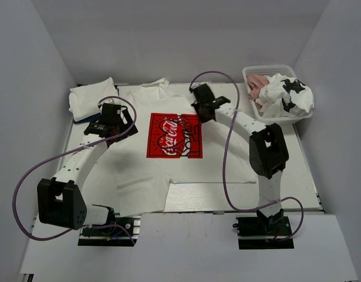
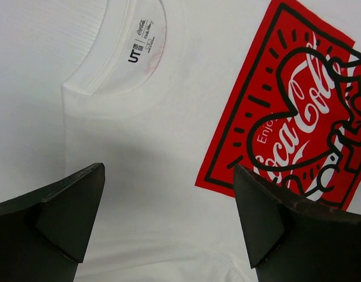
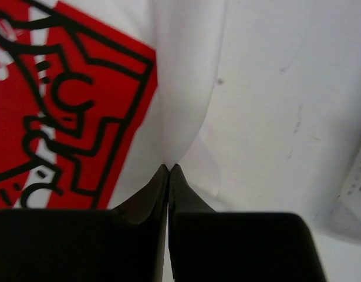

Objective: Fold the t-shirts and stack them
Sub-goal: Flatten out the tshirt

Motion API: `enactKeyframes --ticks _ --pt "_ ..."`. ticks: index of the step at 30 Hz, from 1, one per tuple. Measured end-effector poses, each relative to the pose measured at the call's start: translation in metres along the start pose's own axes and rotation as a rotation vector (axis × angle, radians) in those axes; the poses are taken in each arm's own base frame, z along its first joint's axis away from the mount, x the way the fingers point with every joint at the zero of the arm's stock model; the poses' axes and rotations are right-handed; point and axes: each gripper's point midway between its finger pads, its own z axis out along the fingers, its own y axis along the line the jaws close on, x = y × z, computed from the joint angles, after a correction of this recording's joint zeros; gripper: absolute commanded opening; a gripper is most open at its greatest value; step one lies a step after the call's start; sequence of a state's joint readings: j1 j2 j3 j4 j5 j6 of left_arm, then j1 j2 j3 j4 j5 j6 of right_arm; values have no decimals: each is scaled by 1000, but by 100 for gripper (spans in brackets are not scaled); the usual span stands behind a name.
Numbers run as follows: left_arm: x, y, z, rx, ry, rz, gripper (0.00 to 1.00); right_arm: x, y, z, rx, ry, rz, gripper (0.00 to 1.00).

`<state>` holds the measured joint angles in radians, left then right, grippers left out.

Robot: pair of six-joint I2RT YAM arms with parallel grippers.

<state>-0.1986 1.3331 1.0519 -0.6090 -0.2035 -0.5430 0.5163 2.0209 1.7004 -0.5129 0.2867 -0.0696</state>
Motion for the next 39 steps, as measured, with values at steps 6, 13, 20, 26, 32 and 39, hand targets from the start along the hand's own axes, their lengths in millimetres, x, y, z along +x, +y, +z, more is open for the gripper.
enactKeyframes --ticks 6,13,20,26,32,39 --pt "12 6 4 -14 27 6 100 49 97 -17 30 93 -94 9" --pt "23 8 16 -31 68 11 100 96 152 -29 -18 179 -165 63" --pt "41 12 36 -62 135 13 100 91 154 -64 -195 83 -82 90" --pt "55 15 55 -89 185 22 100 24 115 -76 -232 -135 49 90" --pt "76 22 77 -131 249 28 100 27 65 -9 -217 -56 97 90" --pt "91 29 89 -172 295 27 100 38 55 41 -277 11 72 90"
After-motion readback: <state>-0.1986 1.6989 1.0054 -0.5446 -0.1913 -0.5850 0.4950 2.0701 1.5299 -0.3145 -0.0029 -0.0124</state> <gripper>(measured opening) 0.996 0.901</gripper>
